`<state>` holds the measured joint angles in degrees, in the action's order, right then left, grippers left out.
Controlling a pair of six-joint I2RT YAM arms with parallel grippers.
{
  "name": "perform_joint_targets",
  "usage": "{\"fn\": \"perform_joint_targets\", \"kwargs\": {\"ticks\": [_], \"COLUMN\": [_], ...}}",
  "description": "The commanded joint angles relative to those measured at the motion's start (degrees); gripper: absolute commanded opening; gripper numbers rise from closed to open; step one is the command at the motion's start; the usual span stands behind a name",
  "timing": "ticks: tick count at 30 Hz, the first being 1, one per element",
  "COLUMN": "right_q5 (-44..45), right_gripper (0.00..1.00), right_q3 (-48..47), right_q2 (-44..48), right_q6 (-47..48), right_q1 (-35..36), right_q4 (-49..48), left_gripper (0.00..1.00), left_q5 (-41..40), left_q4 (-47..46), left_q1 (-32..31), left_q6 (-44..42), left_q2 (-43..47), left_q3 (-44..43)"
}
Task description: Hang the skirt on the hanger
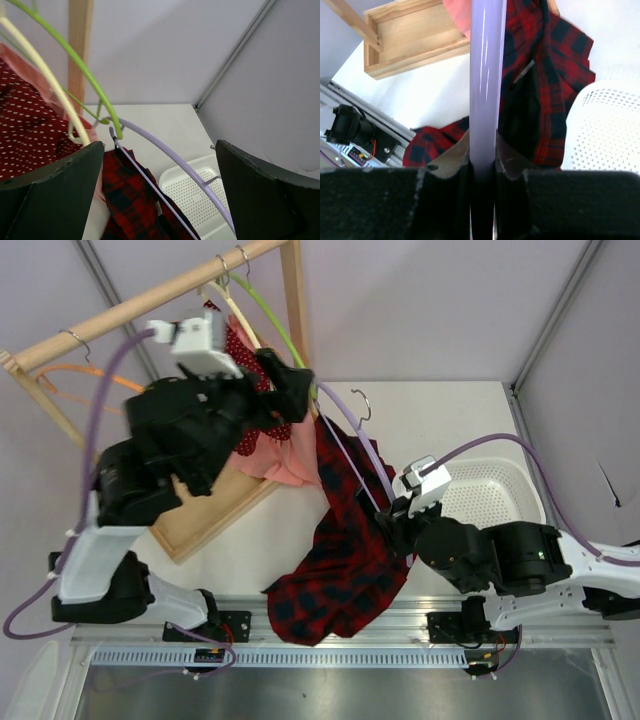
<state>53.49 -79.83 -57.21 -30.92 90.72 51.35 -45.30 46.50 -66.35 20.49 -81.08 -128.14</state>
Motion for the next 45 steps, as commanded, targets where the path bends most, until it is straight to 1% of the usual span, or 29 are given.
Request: {"fn": "perform_joint_targets", "kwargs": {"ticks": [1, 4, 5, 7, 12, 13, 18, 21, 22, 24, 25, 27, 30, 32, 35, 36, 37, 38, 39, 42, 45], "right_q5": [-4.79, -7.34, -7.87, -6.75, -8.58, -10.84, -19.46, -27.97, -30.18, -34.75, -38.78, -41.18, -41.45, -41.19, -37.60, -36.19, -34.79, -34.25, -34.07, -32.58, -29.34], "right_gripper": [0.00, 0.00, 0.00, 0.00, 0.00, 0.00, 0.00, 0.00, 0.00, 0.00, 0.00, 0.00, 0.00, 0.00, 0.00, 0.00, 0.00, 0.00, 0.00, 0.00, 0.00], "right_q3": [-3.14, -2.17, -2.00, -2.87, -7.26, -8.40, -9.20, -7.89, -7.62, -7.36, -7.53, -8.32, -9.20, -9.64, -11.65, -12.36, -13.58, -14.03, -14.47, -16.49, -19.39], "right_q2": [2.36, 6.66, 8.76, 10.01, 11.24, 11.50, 15.98, 17.48, 17.22, 16.17, 14.60, 13.01, 11.77, 12.03, 11.42, 10.20, 9.58, 8.70, 6.95, 4.22, 0.27], "right_q6": [0.96, 0.94, 0.60, 0.16, 4.45, 6.64, 9.56, 11.13, 11.75, 13.42, 13.69, 14.30, 14.74, 15.09, 15.53, 15.62, 16.23, 17.37, 18.34, 20.88, 22.47], "right_q1": [0.60, 1.30, 1.83, 1.92, 1.92, 1.92, 1.57, 0.26, -0.27, -1.33, -2.12, -2.30, -2.39, -2.39, -2.39, -2.39, -2.39, -2.39, -2.39, -2.39, -2.47], "right_q4": [2.95, 3.23, 3.66, 6.63, 11.40, 12.10, 12.98, 12.37, 12.37, 12.89, 12.90, 12.81, 12.29, 10.44, 7.36, 6.66, 6.13, 5.52, 3.95, 1.04, -0.45], "left_gripper": [1.00, 0.99, 1.00, 0.99, 0.99, 1.00, 0.99, 0.98, 0.97, 0.95, 0.95, 0.94, 0.94, 0.94, 0.89, 0.84, 0.82, 0.82, 0.81, 0.79, 0.78], "left_q5": [-3.91, -8.65, -10.23, -10.95, -17.53, -17.98, -20.97, -20.10, -18.70, -16.59, -15.18, -14.38, -13.77, -12.45, -12.09, -12.27, -12.27, -11.66, -9.48, -8.14, -6.65], "left_q4": [0.78, 0.26, -1.31, -2.55, 4.02, 4.99, 8.60, 13.25, 15.44, 15.82, 14.51, 12.92, 11.42, 11.42, 13.35, 14.22, 14.84, 13.89, 12.66, 8.97, 9.04], "left_q1": [0.34, 0.34, 0.34, 0.34, 0.34, 0.34, 0.95, 2.88, 4.28, 5.78, 6.40, 7.19, 8.69, 11.14, 14.21, 15.01, 17.02, 18.08, 19.05, 21.25, 23.80], "left_q6": [-4.41, -4.32, -5.19, -6.60, -3.54, -2.48, 1.21, 5.25, 7.96, 9.30, 9.39, 9.30, 9.48, 10.01, 13.16, 14.39, 16.23, 16.07, 15.64, 15.63, 16.24], "left_q2": [6.10, 10.67, 11.72, 13.66, 11.91, 11.39, 9.36, 7.43, 7.08, 6.90, 7.07, 8.03, 8.48, 8.74, 9.18, 9.36, 10.23, 10.93, 11.90, 15.94, 18.84], "left_q3": [0.16, 4.36, 5.60, 7.97, 7.20, 7.29, 7.46, 6.59, 6.67, 7.37, 9.38, 10.88, 13.00, 14.58, 16.50, 17.04, 17.65, 21.23, 22.57, 28.10, 30.66]}}
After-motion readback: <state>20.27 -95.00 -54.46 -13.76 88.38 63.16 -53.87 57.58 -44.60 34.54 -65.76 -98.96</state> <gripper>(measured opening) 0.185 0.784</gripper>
